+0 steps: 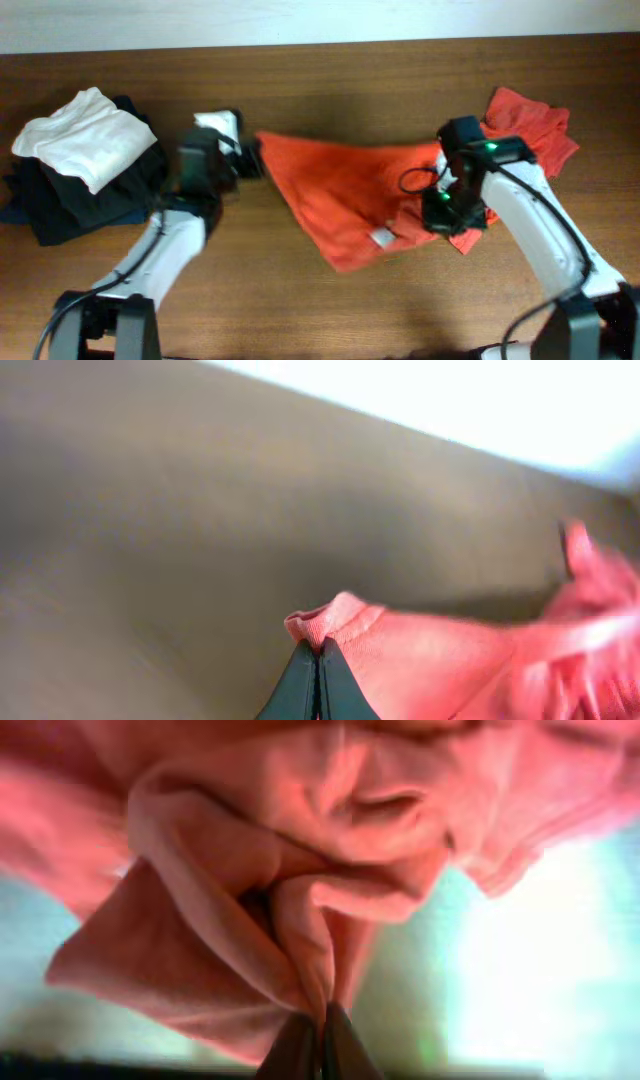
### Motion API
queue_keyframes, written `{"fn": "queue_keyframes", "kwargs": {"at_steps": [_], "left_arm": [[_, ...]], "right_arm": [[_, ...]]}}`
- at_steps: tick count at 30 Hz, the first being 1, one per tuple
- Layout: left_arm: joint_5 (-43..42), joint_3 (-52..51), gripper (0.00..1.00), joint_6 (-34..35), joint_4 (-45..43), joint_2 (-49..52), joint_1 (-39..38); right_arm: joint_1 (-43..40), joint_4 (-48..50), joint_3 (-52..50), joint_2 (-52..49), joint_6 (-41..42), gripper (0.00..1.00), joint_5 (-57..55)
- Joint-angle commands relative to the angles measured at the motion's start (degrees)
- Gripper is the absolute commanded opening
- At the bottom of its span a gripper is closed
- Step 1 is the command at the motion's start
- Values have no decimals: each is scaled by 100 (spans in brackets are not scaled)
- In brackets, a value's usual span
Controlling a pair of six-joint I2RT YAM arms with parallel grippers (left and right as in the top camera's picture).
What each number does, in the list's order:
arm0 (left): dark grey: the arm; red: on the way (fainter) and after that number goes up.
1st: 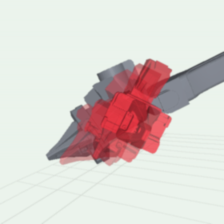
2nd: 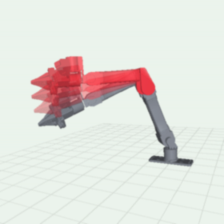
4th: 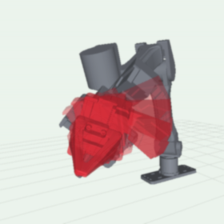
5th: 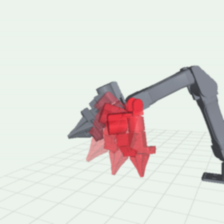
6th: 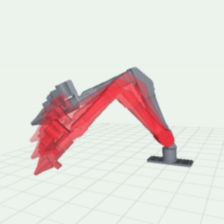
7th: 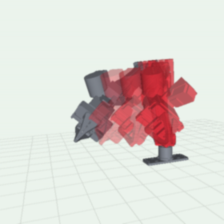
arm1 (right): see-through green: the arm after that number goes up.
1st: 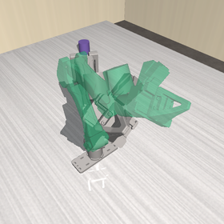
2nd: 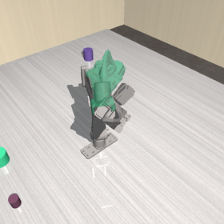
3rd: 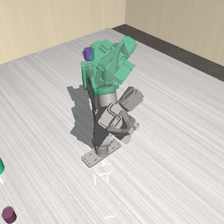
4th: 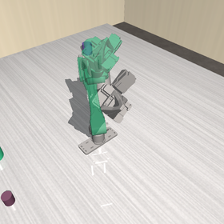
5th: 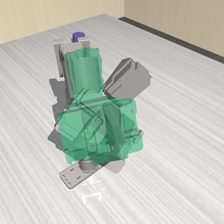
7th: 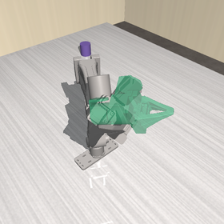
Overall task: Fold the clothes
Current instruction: 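Grasp the T-shirt edge with the left gripper, then pull the T-shirt apart, left gripper leftward, right gripper rightward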
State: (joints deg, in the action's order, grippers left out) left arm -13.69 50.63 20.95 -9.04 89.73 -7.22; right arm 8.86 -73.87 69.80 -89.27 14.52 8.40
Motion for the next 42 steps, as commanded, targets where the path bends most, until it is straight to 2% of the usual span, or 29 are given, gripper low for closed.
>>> {"fn": "queue_keyframes", "kwargs": {"at_steps": [1, 2, 3, 4, 5, 6, 7, 11, 13, 16, 18, 19, 21, 23, 26, 32, 34, 36, 37, 39, 40, 42], "left_arm": [[452, 769, 1, -155, -33, -61, 487], [455, 870, 1, -155, -33, -61, 551], [455, 970, 6, -155, -33, -61, 616], [457, 1010, 21, -155, -33, -61, 645], [459, 1019, 49, -155, -50, -61, 667], [459, 1019, 58, -160, -48, -44, 667], [455, 1019, 66, -212, -28, -17, 664], [376, 1019, 68, -262, 505, 68, 664], [-17, 1019, 71, -262, 1126, 68, 662], [-1082, 1016, 70, -260, 2275, 68, 562], [-1355, 1016, 70, -258, 3095, 70, 372], [-1346, 1016, 71, -258, 3493, 98, 229], [-1351, 1014, 82, -258, 4065, 212, -127], [-1353, 1014, 93, -256, 4262, 343, -424], [-1351, 1012, 94, -197, 4251, 625, -922], [-1349, 1012, 94, 334, 3816, 1438, -1788], [-1349, 1012, 93, 350, 3620, 1718, -1976], [-1272, 1012, 70, 348, 3475, 1943, -2059], [-1005, 1012, 37, 345, 3477, 2050, -2057], [-588, 1012, 7, 339, 3482, 2081, -1980], [-286, 1021, 0, 271, 3486, 2068, -1869], [256, 1191, 0, -17, 3620, 2039, -1513]], "right_arm": [[160, -444, 70, 85, -352, 5, 343], [243, -511, 70, 83, -501, 9, 599], [380, -546, 66, 85, -662, 18, 944], [509, -544, 66, 85, -778, 25, 1156], [636, -538, 66, 83, -831, 45, 1248], [780, -518, 66, 83, -828, 55, 1241], [905, -496, 66, 83, -826, 58, 1237], [907, -494, 66, 83, -490, 59, 546], [756, -494, 66, 85, -275, 60, -92], [365, -450, 66, 85, -48, 60, -691], [50, -358, 66, 83, -50, 61, -743], [-138, -317, 66, 85, -52, 64, -741], [-463, -286, 66, 83, -74, 72, -743], [-763, -282, 66, 83, -72, 78, -743], [-1123, -286, 66, 83, -74, 90, -743], [-1541, -330, 66, 83, -223, 94, -743], [-1565, -328, 66, 83, -225, 95, -748], [-1565, -328, 66, 83, -225, 95, -785], [-1565, -328, 66, 83, -225, 95, -785], [-1565, -328, 66, 83, -225, 95, -785], [-1565, -323, 66, 83, -225, 95, -785], [-1565, -304, 66, 83, -225, 95, -785]]}}
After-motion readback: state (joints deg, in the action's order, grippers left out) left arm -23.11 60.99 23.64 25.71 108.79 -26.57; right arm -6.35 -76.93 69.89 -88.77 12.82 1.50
